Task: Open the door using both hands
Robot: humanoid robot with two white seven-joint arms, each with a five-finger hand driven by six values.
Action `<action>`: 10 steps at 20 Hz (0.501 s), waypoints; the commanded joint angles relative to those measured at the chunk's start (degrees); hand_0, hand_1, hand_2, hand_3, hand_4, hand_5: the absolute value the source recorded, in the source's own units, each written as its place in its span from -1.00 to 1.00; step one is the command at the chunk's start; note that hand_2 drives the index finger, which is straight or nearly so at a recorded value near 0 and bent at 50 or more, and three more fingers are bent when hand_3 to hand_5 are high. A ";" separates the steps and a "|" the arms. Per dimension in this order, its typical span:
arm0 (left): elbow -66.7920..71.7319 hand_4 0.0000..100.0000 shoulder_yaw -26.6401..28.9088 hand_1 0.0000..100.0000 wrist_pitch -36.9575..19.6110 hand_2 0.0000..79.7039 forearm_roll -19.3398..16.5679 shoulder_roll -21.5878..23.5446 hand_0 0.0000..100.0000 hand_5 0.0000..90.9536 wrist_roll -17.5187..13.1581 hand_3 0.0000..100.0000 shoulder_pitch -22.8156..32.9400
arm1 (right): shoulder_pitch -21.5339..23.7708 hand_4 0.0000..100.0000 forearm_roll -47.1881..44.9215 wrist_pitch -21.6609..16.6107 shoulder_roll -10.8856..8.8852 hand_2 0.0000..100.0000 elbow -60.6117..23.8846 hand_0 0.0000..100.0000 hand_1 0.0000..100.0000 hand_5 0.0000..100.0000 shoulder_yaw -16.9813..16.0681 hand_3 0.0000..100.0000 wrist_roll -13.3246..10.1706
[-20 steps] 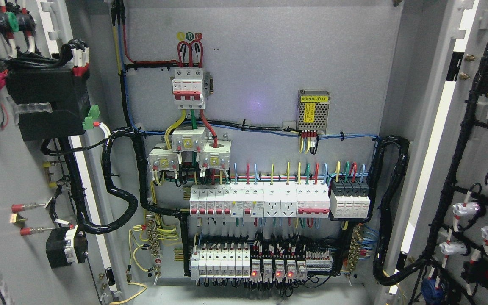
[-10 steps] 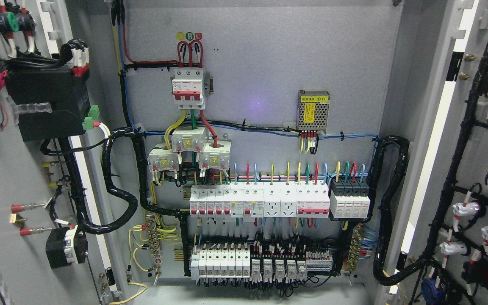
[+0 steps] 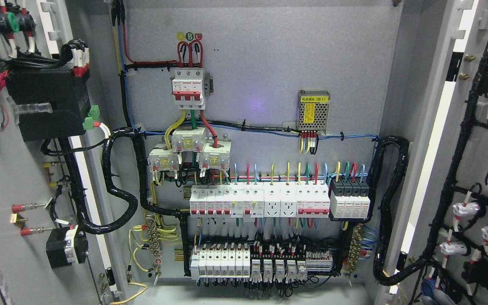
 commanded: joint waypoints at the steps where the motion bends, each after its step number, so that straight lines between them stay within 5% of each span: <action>1: -8.39 -1.00 7.63 -1.00 -54.03 -1.00 5.53 -0.42 -1.00 -1.00 -0.10 -1.00 0.39 | 0.00 -1.00 -6.14 0.31 -4.90 -1.00 -0.57 -1.00 -1.00 -1.00 -7.83 -1.00 -0.26; 10: -7.87 -1.00 20.79 -1.00 -55.10 -1.00 12.47 0.72 -1.00 -1.00 -0.01 -1.00 1.36 | 0.97 -1.00 -9.31 0.40 -5.52 -1.00 1.81 -1.00 -1.00 -1.00 -11.00 -1.00 -3.60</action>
